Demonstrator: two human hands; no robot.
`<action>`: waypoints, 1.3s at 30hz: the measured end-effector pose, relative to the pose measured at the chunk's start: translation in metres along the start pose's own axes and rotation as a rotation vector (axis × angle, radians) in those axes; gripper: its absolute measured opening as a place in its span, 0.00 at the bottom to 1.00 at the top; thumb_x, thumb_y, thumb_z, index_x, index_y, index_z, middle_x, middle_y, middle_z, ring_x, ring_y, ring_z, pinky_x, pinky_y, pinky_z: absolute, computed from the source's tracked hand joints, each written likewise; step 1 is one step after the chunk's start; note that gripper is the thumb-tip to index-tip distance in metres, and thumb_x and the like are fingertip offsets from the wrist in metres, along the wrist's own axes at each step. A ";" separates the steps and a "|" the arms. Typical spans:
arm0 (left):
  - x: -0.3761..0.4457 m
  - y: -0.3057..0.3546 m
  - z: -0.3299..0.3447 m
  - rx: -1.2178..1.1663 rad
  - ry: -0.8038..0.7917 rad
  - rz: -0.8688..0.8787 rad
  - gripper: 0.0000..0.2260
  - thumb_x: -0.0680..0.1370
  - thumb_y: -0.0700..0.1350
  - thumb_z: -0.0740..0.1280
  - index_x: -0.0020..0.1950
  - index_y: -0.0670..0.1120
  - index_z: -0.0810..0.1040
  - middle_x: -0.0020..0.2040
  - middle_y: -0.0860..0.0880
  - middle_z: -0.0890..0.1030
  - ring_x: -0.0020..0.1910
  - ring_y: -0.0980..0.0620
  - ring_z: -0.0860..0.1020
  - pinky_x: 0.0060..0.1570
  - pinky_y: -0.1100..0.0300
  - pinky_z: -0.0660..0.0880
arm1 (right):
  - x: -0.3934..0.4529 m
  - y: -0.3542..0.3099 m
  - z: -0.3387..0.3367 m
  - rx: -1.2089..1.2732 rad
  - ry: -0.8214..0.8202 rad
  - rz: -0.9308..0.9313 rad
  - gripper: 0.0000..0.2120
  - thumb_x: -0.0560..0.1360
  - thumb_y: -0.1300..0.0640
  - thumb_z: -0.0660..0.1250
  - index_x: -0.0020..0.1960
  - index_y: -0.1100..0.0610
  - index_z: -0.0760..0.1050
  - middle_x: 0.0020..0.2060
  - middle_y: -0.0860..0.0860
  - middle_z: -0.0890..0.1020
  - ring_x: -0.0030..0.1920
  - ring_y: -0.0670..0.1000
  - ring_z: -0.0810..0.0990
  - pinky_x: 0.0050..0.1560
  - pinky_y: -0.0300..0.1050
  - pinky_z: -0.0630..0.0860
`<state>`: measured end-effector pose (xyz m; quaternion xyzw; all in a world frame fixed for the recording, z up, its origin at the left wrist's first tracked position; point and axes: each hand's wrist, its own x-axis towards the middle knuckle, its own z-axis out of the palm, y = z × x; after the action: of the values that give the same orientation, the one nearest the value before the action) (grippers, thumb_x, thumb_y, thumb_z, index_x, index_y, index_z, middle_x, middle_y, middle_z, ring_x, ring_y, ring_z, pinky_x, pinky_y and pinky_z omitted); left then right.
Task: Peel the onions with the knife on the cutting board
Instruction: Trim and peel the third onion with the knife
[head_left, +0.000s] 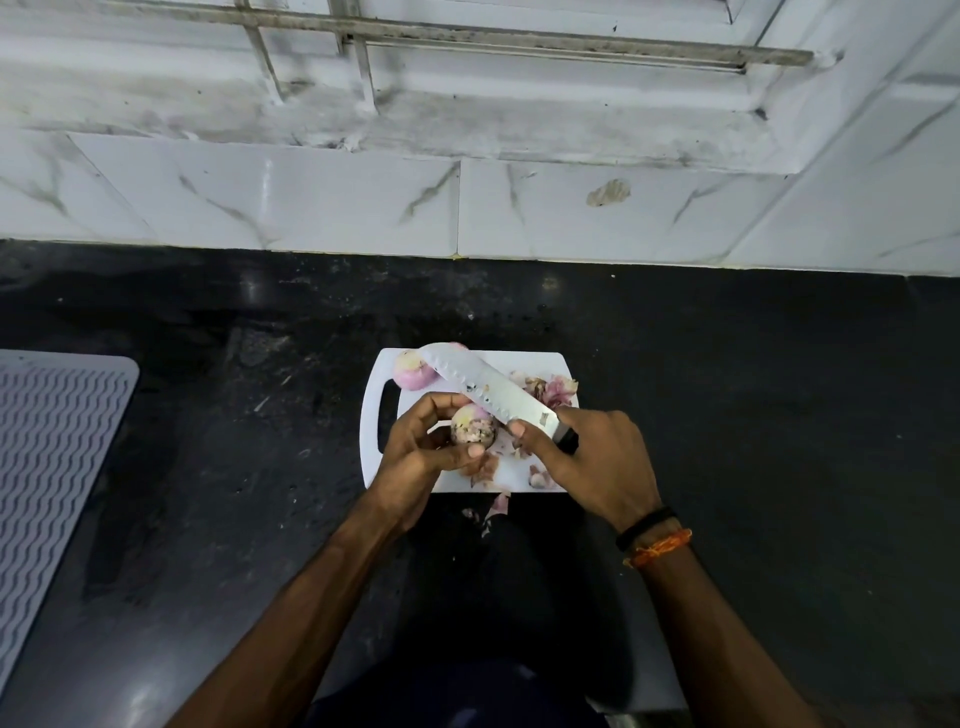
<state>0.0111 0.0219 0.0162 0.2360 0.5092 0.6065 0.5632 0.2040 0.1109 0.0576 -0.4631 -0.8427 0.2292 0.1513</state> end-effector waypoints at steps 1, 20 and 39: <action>0.000 0.001 0.000 0.009 -0.003 0.008 0.30 0.62 0.39 0.79 0.62 0.37 0.75 0.58 0.37 0.80 0.54 0.40 0.80 0.52 0.48 0.79 | 0.001 -0.001 -0.001 -0.008 -0.007 0.001 0.22 0.75 0.31 0.62 0.31 0.44 0.67 0.21 0.41 0.67 0.23 0.43 0.69 0.28 0.33 0.56; 0.002 0.000 0.000 0.111 0.063 0.091 0.23 0.67 0.35 0.77 0.62 0.41 0.80 0.56 0.40 0.84 0.57 0.37 0.81 0.59 0.41 0.78 | -0.001 -0.003 0.003 -0.002 0.026 0.035 0.22 0.75 0.28 0.59 0.34 0.45 0.74 0.22 0.42 0.70 0.24 0.43 0.70 0.28 0.36 0.59; 0.001 0.001 0.002 0.136 0.090 0.135 0.21 0.67 0.35 0.77 0.59 0.42 0.81 0.54 0.41 0.85 0.55 0.41 0.83 0.58 0.44 0.79 | -0.007 -0.009 0.010 -0.030 -0.003 0.039 0.30 0.73 0.25 0.53 0.30 0.49 0.69 0.22 0.44 0.75 0.25 0.43 0.72 0.28 0.40 0.66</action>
<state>0.0122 0.0240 0.0180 0.2799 0.5571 0.6170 0.4802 0.1966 0.0988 0.0533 -0.4812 -0.8372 0.2200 0.1385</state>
